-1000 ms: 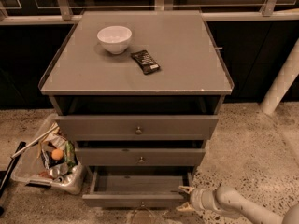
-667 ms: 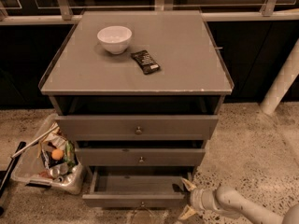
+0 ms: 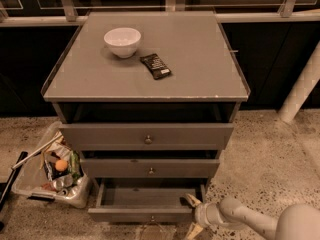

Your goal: Open bottom drawer

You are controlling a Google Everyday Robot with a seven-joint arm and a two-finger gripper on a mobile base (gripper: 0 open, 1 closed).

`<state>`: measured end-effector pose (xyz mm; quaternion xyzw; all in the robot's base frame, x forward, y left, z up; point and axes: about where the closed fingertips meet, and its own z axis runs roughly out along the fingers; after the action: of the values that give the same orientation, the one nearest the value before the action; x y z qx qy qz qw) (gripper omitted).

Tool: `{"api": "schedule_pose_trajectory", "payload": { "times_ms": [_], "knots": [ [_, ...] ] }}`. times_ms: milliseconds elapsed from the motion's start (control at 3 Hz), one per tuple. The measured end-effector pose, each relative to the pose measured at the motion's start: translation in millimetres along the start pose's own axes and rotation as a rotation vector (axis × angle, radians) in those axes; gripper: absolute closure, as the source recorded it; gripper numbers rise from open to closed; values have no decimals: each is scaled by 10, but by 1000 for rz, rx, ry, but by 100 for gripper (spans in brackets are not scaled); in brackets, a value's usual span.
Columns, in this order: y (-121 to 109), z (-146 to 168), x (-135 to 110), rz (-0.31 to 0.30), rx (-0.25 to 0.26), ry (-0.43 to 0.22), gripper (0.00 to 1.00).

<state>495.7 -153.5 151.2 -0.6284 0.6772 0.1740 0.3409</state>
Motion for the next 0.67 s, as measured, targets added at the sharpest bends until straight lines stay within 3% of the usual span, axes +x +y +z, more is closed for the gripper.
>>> {"api": "schedule_pose_trajectory", "payload": {
  "times_ms": [667],
  "knots": [
    [35, -16, -22, -6, 3, 0, 43]
  ]
}}
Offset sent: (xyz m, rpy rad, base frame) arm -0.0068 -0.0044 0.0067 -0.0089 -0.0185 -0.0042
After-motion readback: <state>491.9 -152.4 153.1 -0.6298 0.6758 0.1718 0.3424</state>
